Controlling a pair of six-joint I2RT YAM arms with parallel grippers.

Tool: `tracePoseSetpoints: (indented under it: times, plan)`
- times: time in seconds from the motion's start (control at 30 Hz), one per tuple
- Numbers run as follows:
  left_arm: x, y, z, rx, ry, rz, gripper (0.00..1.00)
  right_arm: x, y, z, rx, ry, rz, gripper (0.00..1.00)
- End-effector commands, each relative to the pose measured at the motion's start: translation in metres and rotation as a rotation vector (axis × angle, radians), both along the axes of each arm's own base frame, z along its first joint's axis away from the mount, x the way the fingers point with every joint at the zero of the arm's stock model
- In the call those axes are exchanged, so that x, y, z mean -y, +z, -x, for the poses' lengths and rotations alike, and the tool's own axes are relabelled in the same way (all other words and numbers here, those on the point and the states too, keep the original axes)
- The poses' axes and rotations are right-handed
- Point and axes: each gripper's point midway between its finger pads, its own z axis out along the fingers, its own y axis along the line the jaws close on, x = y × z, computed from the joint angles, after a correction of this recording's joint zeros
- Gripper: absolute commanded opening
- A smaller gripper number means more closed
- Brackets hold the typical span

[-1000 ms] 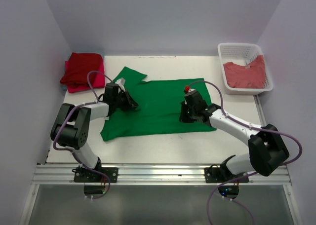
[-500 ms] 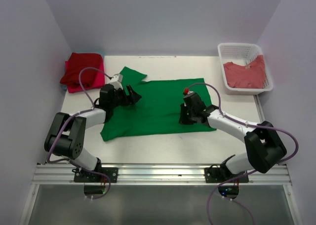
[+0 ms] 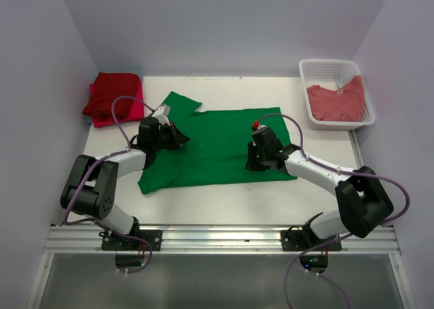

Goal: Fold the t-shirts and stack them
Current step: Fold the flattened tshirt in 1/3 of the way

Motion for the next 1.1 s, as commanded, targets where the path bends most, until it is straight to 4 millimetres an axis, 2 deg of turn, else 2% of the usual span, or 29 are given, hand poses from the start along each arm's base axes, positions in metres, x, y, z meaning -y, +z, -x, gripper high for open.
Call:
tracePoseSetpoints:
  times: [0.0,0.13,0.27,0.37,0.43,0.5,0.77,0.8,0.9,1.03,1.07]
  plan:
    - [0.009,0.000,0.013,-0.032,-0.026,0.026,0.00,-0.004,0.000,-0.006,0.020,-0.003,-0.011,0.12]
    - [0.003,-0.011,0.015,-0.076,0.008,-0.006,0.00,-0.005,-0.001,-0.005,0.019,-0.004,-0.016,0.12]
    - [-0.008,-0.028,0.019,-0.194,0.090,-0.040,0.00,-0.002,-0.002,-0.004,0.015,-0.006,-0.003,0.11]
    - [-0.018,-0.034,0.027,-0.226,0.148,-0.076,0.00,0.000,-0.002,-0.004,0.015,-0.008,0.001,0.11]
    - [-0.028,-0.031,0.024,-0.203,0.205,-0.098,0.00,-0.001,-0.003,-0.003,0.014,-0.010,-0.002,0.11]
    - [-0.031,-0.037,0.023,-0.206,0.217,-0.114,0.00,-0.002,-0.003,-0.005,0.016,-0.010,-0.006,0.11]
    - [-0.015,-0.050,0.000,-0.154,0.156,-0.078,0.00,-0.004,-0.002,-0.005,0.016,-0.006,-0.012,0.10]
    - [-0.014,-0.060,0.000,-0.176,0.148,-0.086,0.00,-0.004,-0.002,-0.004,0.014,-0.003,-0.011,0.10]
    - [-0.010,-0.069,-0.006,-0.187,0.136,-0.082,0.00,-0.003,-0.003,-0.004,0.014,-0.007,-0.009,0.10]
    - [-0.004,-0.065,-0.008,-0.180,0.114,-0.060,0.00,0.000,-0.004,-0.003,0.012,-0.008,0.001,0.10]
    - [-0.003,-0.055,-0.009,-0.157,0.110,-0.047,0.00,0.001,-0.004,-0.002,0.013,-0.008,0.003,0.10]
